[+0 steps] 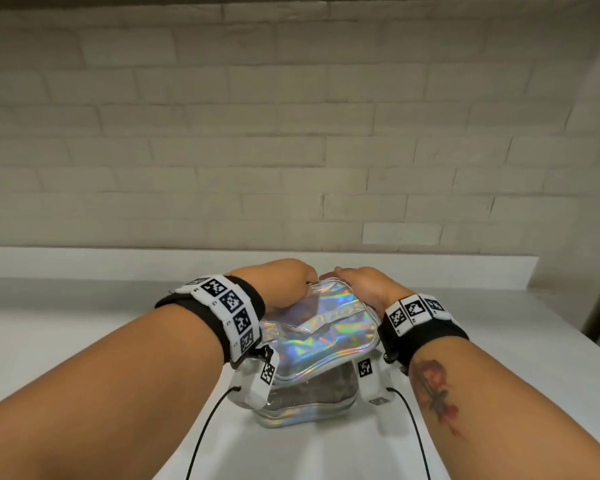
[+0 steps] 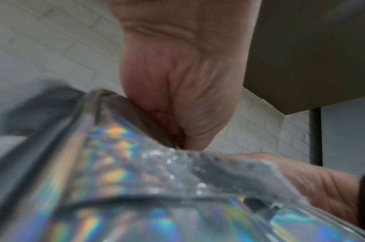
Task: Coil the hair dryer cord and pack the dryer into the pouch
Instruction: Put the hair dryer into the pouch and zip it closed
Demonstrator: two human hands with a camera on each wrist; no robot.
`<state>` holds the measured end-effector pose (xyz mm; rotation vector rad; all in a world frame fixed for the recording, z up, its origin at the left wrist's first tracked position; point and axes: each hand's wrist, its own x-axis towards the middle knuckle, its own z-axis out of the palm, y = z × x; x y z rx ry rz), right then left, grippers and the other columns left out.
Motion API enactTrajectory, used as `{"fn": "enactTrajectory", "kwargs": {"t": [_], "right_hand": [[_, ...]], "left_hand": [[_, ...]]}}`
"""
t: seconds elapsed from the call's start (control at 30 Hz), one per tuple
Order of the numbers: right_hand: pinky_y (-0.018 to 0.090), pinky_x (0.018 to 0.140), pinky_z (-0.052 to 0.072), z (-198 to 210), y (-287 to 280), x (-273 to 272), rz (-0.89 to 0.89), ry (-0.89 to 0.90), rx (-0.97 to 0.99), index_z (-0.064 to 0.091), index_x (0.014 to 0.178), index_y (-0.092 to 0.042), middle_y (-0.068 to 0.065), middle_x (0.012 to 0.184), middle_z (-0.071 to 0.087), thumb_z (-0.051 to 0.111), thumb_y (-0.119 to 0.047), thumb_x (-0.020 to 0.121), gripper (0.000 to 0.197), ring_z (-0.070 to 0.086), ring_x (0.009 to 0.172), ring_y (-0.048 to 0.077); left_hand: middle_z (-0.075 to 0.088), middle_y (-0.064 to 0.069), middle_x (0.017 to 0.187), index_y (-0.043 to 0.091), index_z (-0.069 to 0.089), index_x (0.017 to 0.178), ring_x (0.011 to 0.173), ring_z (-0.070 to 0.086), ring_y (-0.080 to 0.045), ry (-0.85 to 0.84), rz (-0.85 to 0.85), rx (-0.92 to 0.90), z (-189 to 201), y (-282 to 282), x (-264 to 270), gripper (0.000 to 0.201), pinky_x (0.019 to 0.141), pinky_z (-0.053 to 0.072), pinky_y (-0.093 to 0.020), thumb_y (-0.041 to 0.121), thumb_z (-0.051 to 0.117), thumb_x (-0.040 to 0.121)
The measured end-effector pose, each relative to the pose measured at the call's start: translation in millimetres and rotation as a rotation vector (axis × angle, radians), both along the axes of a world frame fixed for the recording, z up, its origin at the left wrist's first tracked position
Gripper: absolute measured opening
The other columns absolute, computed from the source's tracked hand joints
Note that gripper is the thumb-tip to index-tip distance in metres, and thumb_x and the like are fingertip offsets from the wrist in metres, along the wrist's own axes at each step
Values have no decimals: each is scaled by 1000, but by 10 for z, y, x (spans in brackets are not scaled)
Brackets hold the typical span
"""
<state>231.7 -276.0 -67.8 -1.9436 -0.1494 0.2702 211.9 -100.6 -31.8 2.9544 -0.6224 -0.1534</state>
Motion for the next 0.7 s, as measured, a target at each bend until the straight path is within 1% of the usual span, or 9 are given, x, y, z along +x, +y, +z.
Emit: {"fn": "enactTrajectory", "kwargs": {"t": [0.07,0.1,0.17,0.23,0.3,0.4,0.5,0.6,0.7], "right_hand": [[31,75,55,29,21,-44,26,109,189,70,108,-7,12,101,70,50,-17,91,28,67,82,25],[33,75,55,24,21,-36,56,153,217,67,113,-6,14,101,69,49,-12,90,30,66,81,26],[44,90,50,-6,3,-23,112,208,226,65,116,-6,22,112,65,48,-8,87,33,62,93,33],[52,96,46,-32,-14,-17,108,251,240,70,109,-6,23,117,65,63,-16,78,33,61,99,35],[47,88,53,-67,-33,0,100,228,240,73,103,-7,19,106,71,65,-16,79,27,66,90,33],[33,72,57,-119,-45,25,73,138,326,69,99,-2,9,81,75,50,1,88,23,69,69,21],[29,66,59,-180,-75,34,-2,106,452,69,93,-1,12,79,72,48,6,88,23,69,64,19],[29,68,58,-202,-147,-6,-35,67,450,71,93,-2,16,86,70,50,8,85,25,69,69,22],[30,81,55,-150,-193,-28,-32,-78,221,73,89,-10,11,90,72,55,4,86,23,66,79,19]], "left_hand": [[62,-7,99,19,63,104,94,58,-27,-2,-27,6,8,6,-5,18,74,38,-27,22,49,93],[63,-9,105,19,63,110,98,59,-28,-6,-38,26,11,-3,-14,22,76,38,-28,22,50,94],[63,-8,111,19,62,116,102,58,-28,-6,-43,37,3,-31,-30,25,77,37,-28,22,49,94],[63,-6,111,20,61,116,101,58,-26,-3,-58,28,-14,-55,-38,26,78,37,-27,23,49,94],[62,-4,105,20,61,115,94,56,-23,-24,-64,20,-26,-71,-56,25,76,37,-27,26,50,94],[64,-2,102,19,63,110,88,55,-20,-72,-21,-50,-54,-66,-63,26,72,39,-27,33,58,90],[65,-5,105,17,63,109,86,52,-18,-93,-15,-48,-58,-52,-47,26,73,39,-27,34,58,90],[64,-5,108,17,63,107,86,49,-18,-92,-27,3,-45,-65,-27,23,73,35,-27,33,52,93],[62,-5,107,17,63,106,86,48,-19,-87,-36,46,-36,-84,-25,22,72,34,-27,30,48,95]]}}
